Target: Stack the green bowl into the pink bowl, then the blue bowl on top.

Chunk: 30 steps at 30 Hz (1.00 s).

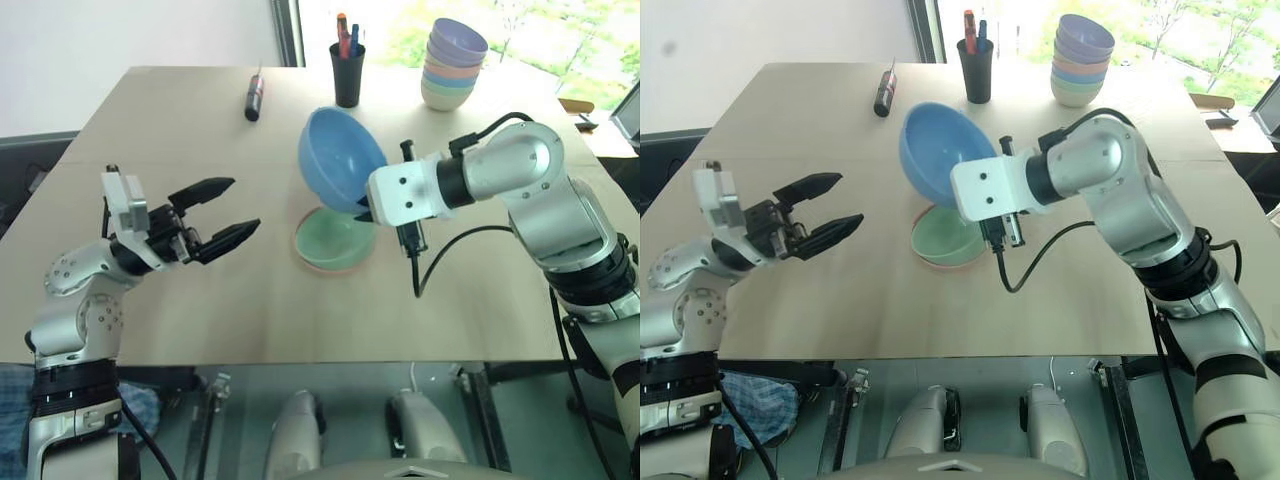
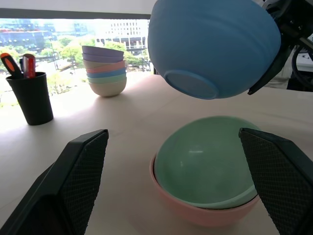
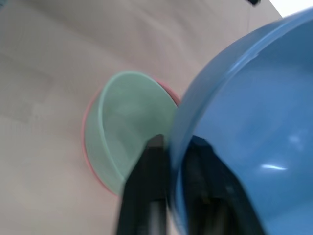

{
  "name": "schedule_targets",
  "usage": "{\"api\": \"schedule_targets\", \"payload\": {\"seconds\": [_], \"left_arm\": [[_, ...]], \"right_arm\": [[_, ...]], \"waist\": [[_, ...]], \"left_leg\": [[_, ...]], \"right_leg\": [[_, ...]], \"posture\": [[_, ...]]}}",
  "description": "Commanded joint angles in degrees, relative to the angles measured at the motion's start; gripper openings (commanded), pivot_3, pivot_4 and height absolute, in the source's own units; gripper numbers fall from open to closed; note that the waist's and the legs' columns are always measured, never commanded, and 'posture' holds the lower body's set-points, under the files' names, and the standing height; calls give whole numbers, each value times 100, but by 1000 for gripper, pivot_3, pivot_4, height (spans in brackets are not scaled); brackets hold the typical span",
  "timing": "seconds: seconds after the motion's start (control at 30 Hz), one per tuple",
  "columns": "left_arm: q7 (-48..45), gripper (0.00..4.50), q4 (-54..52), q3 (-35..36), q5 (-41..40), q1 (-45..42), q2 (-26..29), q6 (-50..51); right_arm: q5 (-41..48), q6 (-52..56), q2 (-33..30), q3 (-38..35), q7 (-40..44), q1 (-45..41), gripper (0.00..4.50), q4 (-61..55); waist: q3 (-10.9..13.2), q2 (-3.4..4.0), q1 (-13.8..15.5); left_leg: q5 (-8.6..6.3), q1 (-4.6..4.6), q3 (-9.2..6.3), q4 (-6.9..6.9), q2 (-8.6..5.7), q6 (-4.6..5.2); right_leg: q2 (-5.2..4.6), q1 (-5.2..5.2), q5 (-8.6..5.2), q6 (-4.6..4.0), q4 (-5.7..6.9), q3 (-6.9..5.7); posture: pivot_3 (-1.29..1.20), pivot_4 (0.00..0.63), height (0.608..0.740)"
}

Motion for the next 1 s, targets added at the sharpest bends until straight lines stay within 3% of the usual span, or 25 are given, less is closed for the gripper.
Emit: {"api": "schedule_targets", "payload": {"seconds": [0.03, 0.2, 0.3, 0.47, 0.63, 0.8, 1.0], "left_arm": [[-131, 4500, 38, -23, 50, -151, 80, -119], [-185, 4500, 90, -74, 95, -216, 38, -153], [-85, 4500, 78, -132, 189, -143, 49, -116], [243, 4500, -254, -212, 240, 261, 135, 366], [568, 4500, -423, -285, 488, 449, 118, 383], [735, 4500, -610, -235, 480, 606, 114, 432], [801, 4500, -529, -192, 675, 699, 154, 145]], "right_arm": [[5, 119, -86, -6, -81, 6, 2196, -254], [9, 272, -109, -232, -415, 89, 4447, -382], [168, 646, -320, -700, -640, 348, 4479, -438], [919, 1323, -731, -2311, -994, 1853, 4479, -817], [1552, 995, -823, -3593, -1248, 3440, 4479, -1138], [2153, -68, -445, -5054, -1319, 5240, 4479, -1159], [2824, -473, -371, -5619, -1086, 6730, 4479, -1317]], "waist": [[0, -1, 1], [0, -1, 1], [-1, -2, 3], [-13, -28, 117], [-11, -28, 117], [-12, -29, 116], [-12, -28, 94]], "left_leg": [[0, 0, 0, 0, 0, 0], [0, 0, -1, 0, 0, 0], [0, -1, -1, 0, 0, 0], [0, -2, -6, -1, -1, 0], [-1, 0, -12, -7, -3, 1], [-1, 7, -28, -5, -3, 1], [-1, 18, -35, -5, -4, 2]], "right_leg": [[0, 0, 0, 0, 0, 0], [0, 0, 0, 0, 0, 0], [0, 0, 0, 0, 0, 0], [-4, 12, -2, -3, -18, -7], [-3, 15, -2, -2, -25, -10], [-2, 41, -2, 0, -37, -20], [0, 54, -1, 2, -42, -23]], "posture": [[0, 150, 740], [0, 150, 740], [0, 150, 740], [0, 150, 740], [0, 150, 740], [0, 150, 740], [0, 150, 740]]}}
